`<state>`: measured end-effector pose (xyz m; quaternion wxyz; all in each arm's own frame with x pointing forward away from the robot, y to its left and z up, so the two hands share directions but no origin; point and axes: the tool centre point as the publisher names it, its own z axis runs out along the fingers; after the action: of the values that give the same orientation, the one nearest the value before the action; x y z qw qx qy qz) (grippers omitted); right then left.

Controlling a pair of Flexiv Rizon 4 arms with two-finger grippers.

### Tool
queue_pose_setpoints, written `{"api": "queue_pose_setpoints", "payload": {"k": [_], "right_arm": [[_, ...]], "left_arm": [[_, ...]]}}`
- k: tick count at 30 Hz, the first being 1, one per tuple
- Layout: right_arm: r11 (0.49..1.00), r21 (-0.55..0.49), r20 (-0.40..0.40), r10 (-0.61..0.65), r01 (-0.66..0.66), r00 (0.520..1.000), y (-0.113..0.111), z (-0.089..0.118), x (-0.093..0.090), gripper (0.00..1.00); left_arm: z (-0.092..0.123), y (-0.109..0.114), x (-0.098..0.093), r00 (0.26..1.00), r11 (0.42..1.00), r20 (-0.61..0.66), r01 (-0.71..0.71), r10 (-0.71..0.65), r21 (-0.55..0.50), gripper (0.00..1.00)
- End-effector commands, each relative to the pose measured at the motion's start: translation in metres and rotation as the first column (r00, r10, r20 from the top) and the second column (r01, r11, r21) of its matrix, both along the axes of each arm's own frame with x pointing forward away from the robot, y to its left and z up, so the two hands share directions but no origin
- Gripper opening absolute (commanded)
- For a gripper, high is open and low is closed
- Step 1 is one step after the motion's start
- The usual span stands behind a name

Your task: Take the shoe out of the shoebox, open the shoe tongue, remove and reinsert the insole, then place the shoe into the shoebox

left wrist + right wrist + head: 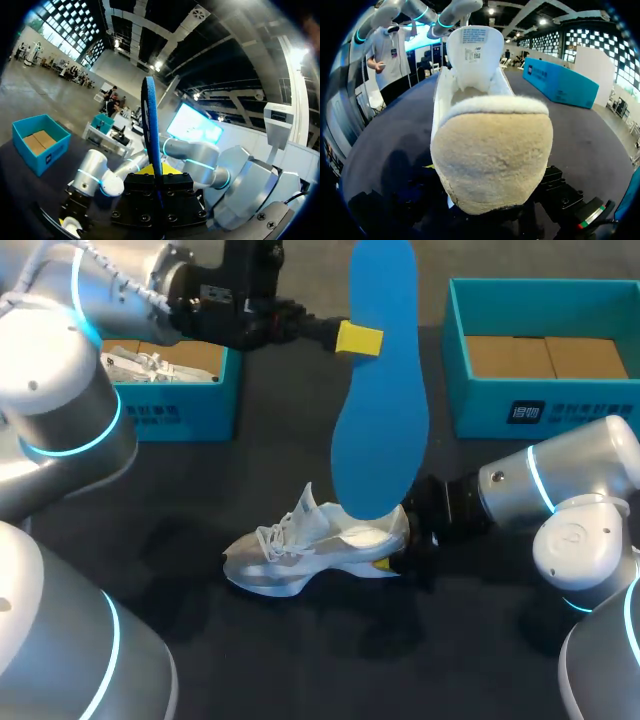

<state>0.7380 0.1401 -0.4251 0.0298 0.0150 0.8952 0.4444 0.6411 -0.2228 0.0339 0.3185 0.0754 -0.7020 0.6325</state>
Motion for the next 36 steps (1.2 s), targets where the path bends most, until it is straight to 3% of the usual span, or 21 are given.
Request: {"api": "queue_pose_setpoints", "payload": {"k": [1, 8, 22, 36], "right_arm": [[1.000, -0.001, 0.001, -0.001, 0.001, 1.000, 0.002, -0.003, -0.001, 0.00], [1.000, -0.001, 0.001, -0.001, 0.001, 1.000, 0.002, -0.003, -0.001, 0.00], [1.000, -0.001, 0.001, -0.001, 0.001, 1.000, 0.002, -0.003, -0.001, 0.00], [1.000, -0.001, 0.001, -0.001, 0.001, 1.000, 0.002, -0.003, -0.001, 0.00]], "left_arm": [[0.000, 0.005, -0.013, 0.999, 0.997, -0.037, -0.032, 0.030, -0.067, 0.00], [0.003, 0.003, -0.031, 0.992, 0.995, -0.124, 0.003, -0.015, -0.098, 0.00], [0.004, -0.006, -0.069, 0.988, 0.995, -0.146, 0.032, -0.046, -0.099, 0.00], [0.002, -0.005, -0.072, 0.988, 0.996, -0.144, 0.036, -0.048, -0.086, 0.00]]}}
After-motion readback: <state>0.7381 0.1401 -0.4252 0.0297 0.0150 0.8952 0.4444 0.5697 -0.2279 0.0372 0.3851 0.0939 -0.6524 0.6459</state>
